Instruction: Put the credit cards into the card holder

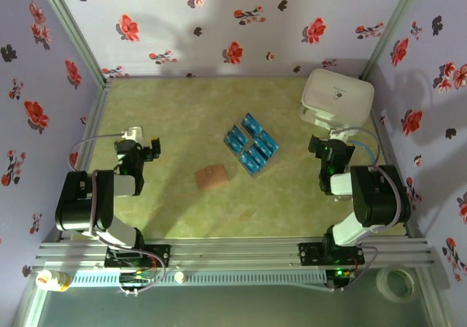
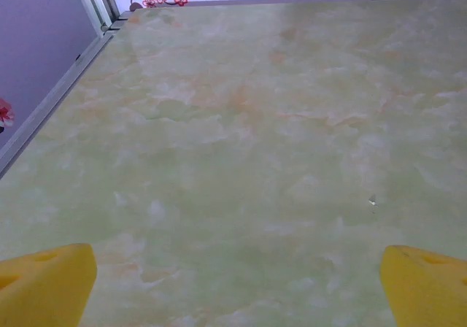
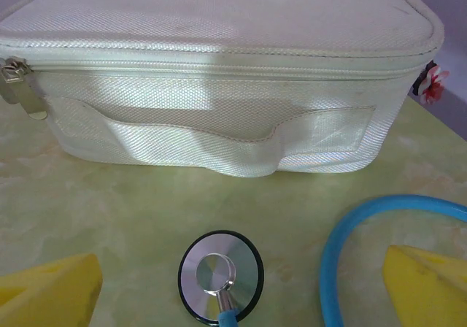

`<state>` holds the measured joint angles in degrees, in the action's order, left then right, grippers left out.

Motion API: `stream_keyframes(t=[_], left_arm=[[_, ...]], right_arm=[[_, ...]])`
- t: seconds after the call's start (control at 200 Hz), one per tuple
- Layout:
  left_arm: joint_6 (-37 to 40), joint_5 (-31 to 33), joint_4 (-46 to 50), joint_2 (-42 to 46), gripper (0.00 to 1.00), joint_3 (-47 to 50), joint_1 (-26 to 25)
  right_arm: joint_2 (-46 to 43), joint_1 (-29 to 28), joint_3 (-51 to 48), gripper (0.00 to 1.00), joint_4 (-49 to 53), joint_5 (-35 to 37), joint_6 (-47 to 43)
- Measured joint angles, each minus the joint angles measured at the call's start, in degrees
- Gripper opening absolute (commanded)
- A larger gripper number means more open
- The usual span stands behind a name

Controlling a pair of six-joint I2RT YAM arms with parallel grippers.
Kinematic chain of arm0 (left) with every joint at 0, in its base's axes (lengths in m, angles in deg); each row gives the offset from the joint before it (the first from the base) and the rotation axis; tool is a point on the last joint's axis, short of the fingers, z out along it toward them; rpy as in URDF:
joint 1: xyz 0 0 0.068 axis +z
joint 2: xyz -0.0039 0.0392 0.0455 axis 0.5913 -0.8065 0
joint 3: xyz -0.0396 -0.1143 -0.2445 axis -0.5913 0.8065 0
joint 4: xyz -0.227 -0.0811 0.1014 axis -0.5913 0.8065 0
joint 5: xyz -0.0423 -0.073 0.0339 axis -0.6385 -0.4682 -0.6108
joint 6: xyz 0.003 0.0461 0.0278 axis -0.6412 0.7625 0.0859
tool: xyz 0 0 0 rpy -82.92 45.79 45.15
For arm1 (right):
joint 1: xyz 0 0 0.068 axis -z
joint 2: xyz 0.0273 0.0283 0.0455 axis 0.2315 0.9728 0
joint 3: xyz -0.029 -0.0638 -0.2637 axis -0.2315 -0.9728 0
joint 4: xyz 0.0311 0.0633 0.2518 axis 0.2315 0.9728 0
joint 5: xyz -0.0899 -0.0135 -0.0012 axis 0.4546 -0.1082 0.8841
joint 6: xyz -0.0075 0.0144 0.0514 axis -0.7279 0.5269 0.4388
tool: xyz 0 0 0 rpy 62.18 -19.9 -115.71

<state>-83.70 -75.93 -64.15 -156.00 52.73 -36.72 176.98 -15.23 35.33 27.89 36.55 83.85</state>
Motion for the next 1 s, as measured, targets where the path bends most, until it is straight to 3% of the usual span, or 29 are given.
stream_keyframes(t=[1.0], left_arm=[[-0.5, -0.4, 0.0, 0.0, 1.00, -0.1, 0.1]], right_arm=[[0.0, 0.0, 0.0, 0.99, 0.0, -0.8, 0.0]])
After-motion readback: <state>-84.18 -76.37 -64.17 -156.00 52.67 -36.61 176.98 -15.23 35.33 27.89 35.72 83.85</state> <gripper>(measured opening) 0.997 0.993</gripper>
